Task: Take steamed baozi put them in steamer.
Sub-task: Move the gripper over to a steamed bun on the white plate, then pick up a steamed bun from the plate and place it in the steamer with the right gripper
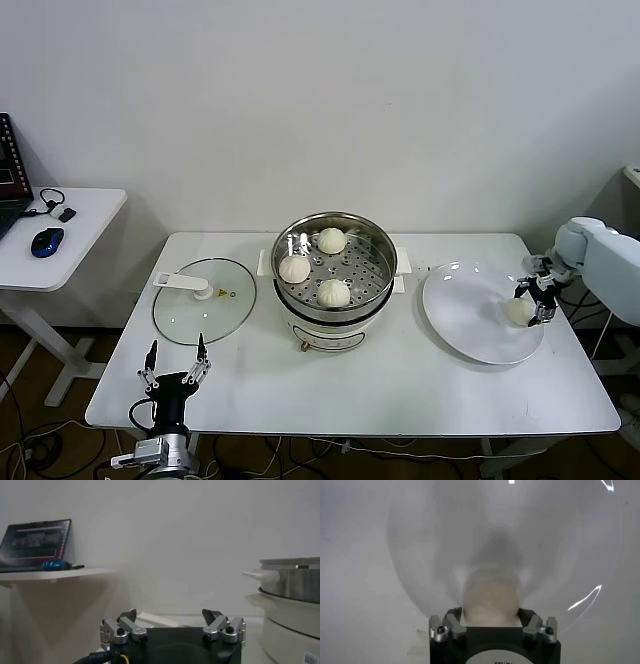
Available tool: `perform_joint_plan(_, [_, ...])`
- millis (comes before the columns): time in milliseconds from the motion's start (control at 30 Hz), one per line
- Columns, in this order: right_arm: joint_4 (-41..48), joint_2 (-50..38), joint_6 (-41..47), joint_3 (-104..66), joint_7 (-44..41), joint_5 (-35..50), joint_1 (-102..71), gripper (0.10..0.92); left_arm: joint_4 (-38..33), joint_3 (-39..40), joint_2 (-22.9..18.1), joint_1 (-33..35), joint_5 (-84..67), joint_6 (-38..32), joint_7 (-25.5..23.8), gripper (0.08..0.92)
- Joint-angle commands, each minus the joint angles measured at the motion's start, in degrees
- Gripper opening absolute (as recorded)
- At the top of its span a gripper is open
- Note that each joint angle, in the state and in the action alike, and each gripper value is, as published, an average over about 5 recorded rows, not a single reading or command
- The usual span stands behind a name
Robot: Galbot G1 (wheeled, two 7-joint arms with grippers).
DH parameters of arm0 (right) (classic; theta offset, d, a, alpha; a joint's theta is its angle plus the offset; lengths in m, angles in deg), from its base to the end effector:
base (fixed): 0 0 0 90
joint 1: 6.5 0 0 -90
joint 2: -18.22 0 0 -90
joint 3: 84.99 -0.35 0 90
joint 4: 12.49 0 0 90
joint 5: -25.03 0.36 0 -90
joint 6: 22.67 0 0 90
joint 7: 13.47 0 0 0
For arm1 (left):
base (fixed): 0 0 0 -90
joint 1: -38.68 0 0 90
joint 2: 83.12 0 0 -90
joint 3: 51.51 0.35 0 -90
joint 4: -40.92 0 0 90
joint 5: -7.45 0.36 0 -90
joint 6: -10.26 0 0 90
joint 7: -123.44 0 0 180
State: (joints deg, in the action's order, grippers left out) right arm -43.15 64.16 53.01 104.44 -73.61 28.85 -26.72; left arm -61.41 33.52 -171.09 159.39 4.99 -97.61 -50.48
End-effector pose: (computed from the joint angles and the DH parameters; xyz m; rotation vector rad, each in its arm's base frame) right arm 0.5526 -0.3286 -0.2356 1.1697 -1.2118 1.3048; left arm 0.1624 0.0401 -0.4127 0.2761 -3.1251 -0.0532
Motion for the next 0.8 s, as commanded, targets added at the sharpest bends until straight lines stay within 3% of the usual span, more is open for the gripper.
perform_joint_plan(33, [-0.2,-0.1,0.2,-0.9,0.7,-0.7,-0.5,0.708,-0.2,0.1,-0.1,0.1,0.1,0.0,0.1,0.823])
perform_joint_plan(233, [-4.2,-1.8,1.2,1.0,0.7,0.3,1.7,0.627,-0.7,0.2,-0.1,0.2,0.1,0.1,0.1,0.823])
perform_joint_plan(633, [-26.8,-10.3,5.3,23.7,1.3,12.4,24.4,0.619,-2.1,0.4,0.7,0.1,-0.8,0.7,0.0,0.823])
perform_joint_plan(800, [-36.9,-10.7,8.7,35.6,2.5,21.6,39.2,0.619,-3.2,0.6,1.2,0.3,-1.4,1.6,0.1,0.823])
